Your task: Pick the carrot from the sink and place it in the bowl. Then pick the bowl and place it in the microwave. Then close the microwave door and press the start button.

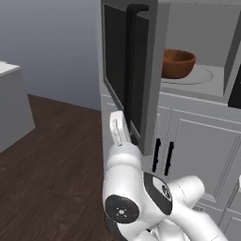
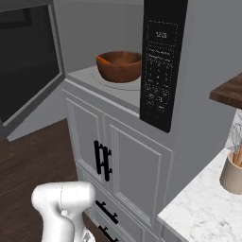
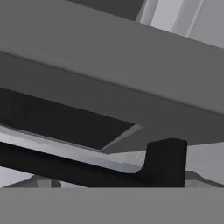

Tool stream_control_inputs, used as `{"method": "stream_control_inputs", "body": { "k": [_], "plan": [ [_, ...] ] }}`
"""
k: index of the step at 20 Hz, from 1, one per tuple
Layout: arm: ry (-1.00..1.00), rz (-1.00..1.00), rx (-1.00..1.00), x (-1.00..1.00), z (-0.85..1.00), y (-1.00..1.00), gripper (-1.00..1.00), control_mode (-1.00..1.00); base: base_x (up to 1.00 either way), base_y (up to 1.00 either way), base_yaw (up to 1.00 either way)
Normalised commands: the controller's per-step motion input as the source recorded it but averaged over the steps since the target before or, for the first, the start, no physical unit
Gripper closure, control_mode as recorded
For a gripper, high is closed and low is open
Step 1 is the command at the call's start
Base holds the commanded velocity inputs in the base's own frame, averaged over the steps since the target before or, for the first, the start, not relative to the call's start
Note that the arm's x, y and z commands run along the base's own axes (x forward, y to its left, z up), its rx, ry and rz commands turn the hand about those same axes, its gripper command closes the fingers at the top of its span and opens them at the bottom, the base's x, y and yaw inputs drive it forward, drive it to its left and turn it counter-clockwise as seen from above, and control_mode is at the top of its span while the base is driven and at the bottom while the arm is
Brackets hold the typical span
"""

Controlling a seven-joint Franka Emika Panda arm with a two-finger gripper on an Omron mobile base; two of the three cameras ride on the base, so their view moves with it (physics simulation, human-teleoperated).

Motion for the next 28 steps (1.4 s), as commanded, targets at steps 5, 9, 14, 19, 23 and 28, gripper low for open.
{"method": "stream_control_inputs", "body": {
  "k": [5, 9, 14, 19, 23, 28],
  "plan": [
    [-0.19, 0.02, 0.33, -0.16, 0.54, -1.0, -1.0, -1.0, 0.0, 0.0, 0.0],
    [-0.16, -0.24, 0.18, -0.12, 0.6, -1.0, -1.0, -1.0, 0.0, 0.0, 0.0],
    [-0.11, -0.32, 0.17, -0.07, 0.64, -0.92, -1.0, -1.0, 0.0, 0.0, 0.0],
    [-0.08, -0.23, 0.23, 0.0, 0.67, -0.93, -1.0, -1.0, 0.0, 0.0, 0.0],
    [-0.05, -0.17, 0.29, 0.0, 0.51, -1.0, -1.0, -1.0, 0.0, 0.0, 0.0],
    [-0.12, -0.06, 0.28, 0.1, 0.35, -1.0, -1.0, -1.0, 0.0, 0.0, 0.0]
  ]
}}
